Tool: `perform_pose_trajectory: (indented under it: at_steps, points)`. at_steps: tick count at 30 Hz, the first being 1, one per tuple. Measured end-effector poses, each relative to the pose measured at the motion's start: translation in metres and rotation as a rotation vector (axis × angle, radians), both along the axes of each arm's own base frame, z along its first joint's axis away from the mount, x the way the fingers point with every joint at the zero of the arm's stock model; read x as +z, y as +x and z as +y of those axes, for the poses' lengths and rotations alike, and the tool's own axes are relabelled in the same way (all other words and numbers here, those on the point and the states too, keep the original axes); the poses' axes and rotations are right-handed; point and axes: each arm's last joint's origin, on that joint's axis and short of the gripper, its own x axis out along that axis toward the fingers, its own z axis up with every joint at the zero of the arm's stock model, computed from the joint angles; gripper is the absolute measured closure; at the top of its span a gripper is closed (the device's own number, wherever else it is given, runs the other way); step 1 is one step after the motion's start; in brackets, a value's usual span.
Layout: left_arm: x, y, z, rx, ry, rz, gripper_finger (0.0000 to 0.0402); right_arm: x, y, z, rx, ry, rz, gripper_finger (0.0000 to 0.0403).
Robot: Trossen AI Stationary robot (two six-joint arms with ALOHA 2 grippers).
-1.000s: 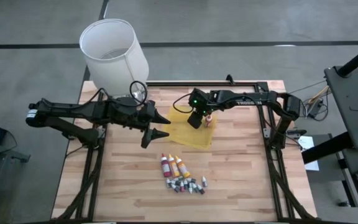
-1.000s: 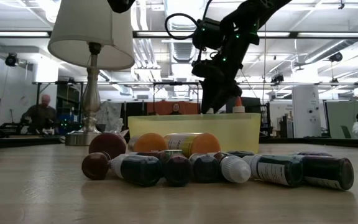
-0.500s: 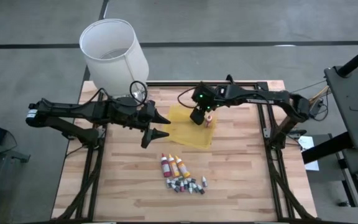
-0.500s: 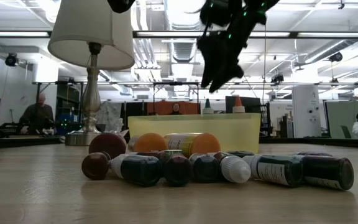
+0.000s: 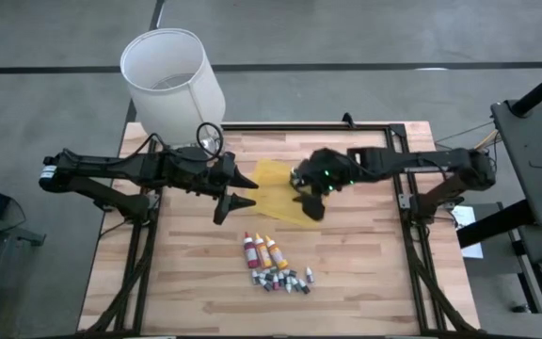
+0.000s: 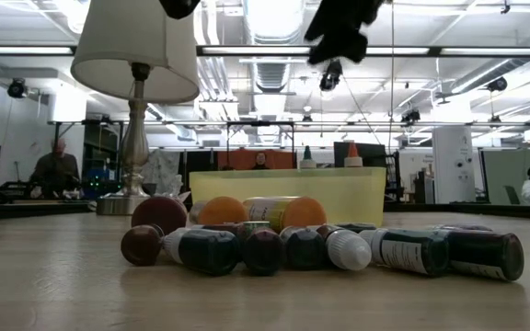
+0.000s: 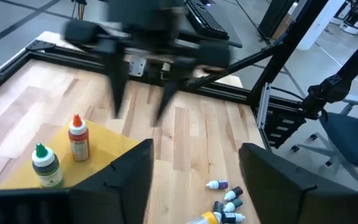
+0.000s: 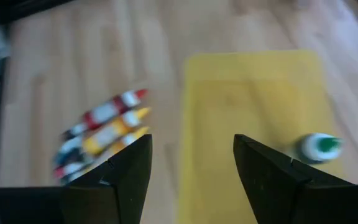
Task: Pick & Place food coloring
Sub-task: Put the large yellow food coloring bottle into the yellow bin
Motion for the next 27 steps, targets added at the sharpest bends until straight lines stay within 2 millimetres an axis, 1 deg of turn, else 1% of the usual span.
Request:
perform_pose_trajectory:
  at_steps: [3,8,14,16,21,27]
  points:
    - [0.0,0.0,0.0,-0.012,0.014,-0.001,0.0237,0.007,-0.006,0.017,0.063,-0.007,-0.026,0.0189]
    - [0.0,0.0,-0.002,-0.07,0.0,0.0,0.0313,0.011,-0.01,0.04,0.124,0.008,-0.041,0.0195]
    - [0.0,-0.001,-0.005,-0.126,-0.029,0.003,0.039,0.012,-0.014,0.06,0.178,0.018,-0.046,0.0204]
    - [0.0,-0.001,-0.005,-0.124,-0.035,0.004,0.0398,0.012,-0.014,0.063,0.181,0.018,-0.045,0.0207]
    - [0.0,-0.001,-0.007,-0.139,-0.02,-0.001,0.0401,0.01,-0.011,0.066,0.157,0.05,-0.045,0.0213]
    - [0.001,-0.004,-0.017,-0.18,-0.018,-0.008,0.0401,0.014,-0.01,0.075,0.164,0.086,-0.093,0.0214]
